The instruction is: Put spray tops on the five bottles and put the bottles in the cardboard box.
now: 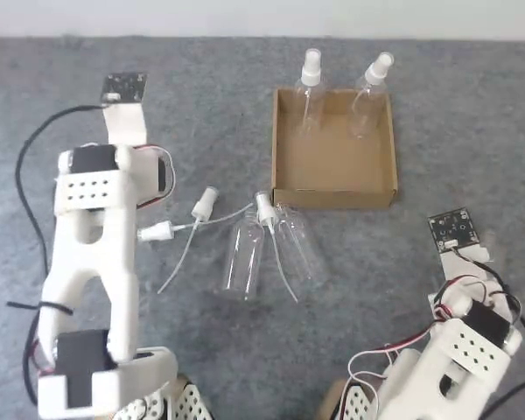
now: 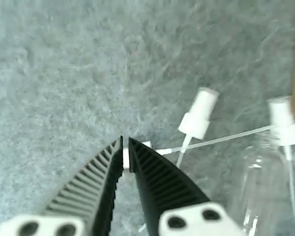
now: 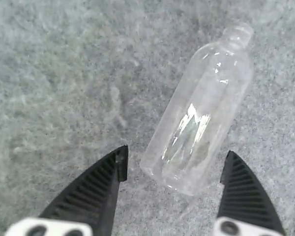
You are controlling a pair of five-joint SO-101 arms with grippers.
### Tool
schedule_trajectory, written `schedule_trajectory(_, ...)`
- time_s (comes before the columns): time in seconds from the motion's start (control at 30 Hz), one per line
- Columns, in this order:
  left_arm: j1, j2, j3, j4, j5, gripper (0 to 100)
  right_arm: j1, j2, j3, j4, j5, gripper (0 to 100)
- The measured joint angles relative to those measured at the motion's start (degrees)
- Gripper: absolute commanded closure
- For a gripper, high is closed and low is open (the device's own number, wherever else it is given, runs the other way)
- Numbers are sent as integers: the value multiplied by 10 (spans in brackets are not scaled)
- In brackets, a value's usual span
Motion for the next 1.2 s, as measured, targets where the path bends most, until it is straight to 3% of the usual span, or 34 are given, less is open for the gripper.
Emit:
schedule_trajectory(0.13, 11, -29, 27, -4, 3, 970, 0, 0, 0, 0, 0, 738)
schedule_trajectory(0.4, -10, -30, 185, -98, 71, 814, 0, 0, 0, 0, 0, 738)
schedule_trajectory(0.73, -55, -30, 221, -123, 216, 808, 0, 0, 0, 0, 0, 738)
schedule_trajectory(1.2, -35, 4, 229, -123, 227, 808, 0, 0, 0, 0, 0, 738)
